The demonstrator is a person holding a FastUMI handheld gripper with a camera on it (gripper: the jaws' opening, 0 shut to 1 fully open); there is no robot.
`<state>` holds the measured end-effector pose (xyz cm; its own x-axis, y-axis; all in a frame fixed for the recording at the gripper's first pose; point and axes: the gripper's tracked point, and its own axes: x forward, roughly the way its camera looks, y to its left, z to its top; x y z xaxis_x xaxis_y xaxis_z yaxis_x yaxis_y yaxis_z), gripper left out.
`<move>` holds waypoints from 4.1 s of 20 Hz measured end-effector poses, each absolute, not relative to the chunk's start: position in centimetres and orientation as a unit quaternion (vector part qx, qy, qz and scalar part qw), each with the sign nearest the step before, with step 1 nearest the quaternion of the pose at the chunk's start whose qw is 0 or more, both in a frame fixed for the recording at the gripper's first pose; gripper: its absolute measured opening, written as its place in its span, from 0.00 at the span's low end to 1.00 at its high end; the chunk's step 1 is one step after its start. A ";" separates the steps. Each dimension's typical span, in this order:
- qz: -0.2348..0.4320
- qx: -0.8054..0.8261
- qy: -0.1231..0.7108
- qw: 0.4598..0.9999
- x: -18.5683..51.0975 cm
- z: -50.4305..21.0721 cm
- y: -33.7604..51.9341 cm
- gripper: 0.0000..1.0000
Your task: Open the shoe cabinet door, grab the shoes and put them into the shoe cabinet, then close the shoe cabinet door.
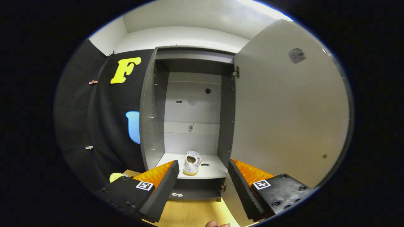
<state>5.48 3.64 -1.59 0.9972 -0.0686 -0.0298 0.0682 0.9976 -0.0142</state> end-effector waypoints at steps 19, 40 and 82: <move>-0.224 0.035 0.054 0.973 -7.0 -2.9 -21.6 0.97; -0.147 0.069 0.080 0.984 -2.6 -4.7 -14.7 0.97; 0.028 0.053 0.045 0.997 8.0 -2.1 8.7 0.98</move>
<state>8.04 8.74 -2.08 0.9945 0.0597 -0.0862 -0.0503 0.9929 0.1076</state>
